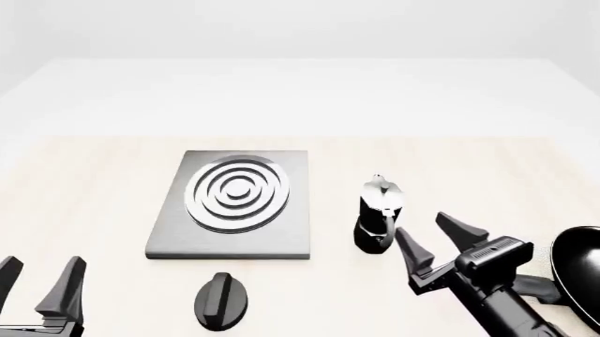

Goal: Put the moka pot on the stove.

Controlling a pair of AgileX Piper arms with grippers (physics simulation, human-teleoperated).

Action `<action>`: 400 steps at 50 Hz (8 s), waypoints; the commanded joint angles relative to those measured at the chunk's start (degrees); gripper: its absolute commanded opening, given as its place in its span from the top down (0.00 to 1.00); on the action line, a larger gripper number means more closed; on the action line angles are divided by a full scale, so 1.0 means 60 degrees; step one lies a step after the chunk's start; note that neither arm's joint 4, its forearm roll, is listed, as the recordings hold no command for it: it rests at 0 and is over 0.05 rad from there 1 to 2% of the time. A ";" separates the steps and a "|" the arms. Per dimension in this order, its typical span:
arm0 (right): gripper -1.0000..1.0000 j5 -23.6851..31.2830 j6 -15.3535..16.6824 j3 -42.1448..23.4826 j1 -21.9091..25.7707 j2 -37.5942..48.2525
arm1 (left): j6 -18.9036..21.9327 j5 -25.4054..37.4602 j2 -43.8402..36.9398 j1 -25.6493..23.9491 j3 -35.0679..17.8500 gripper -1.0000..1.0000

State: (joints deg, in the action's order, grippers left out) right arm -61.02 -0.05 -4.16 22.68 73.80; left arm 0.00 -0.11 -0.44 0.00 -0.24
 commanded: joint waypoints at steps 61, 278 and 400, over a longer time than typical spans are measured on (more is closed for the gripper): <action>0.00 -0.1444 -0.0577 -0.0833 0.0230 0.3084 | 0.0000 0.0000 0.0001 -0.0001 0.0000 0.00; 1.00 0.3034 0.0685 -0.5414 0.2139 0.1328 | 0.0002 0.0000 0.0000 -0.0001 0.0000 0.00; 1.00 0.2032 0.0212 -0.9839 0.3287 0.6624 | 0.0000 0.0000 -0.0001 0.0000 0.0000 0.00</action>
State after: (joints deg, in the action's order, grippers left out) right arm -49.17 1.93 -61.24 42.27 112.68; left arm 0.00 -0.11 -0.44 0.00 -0.24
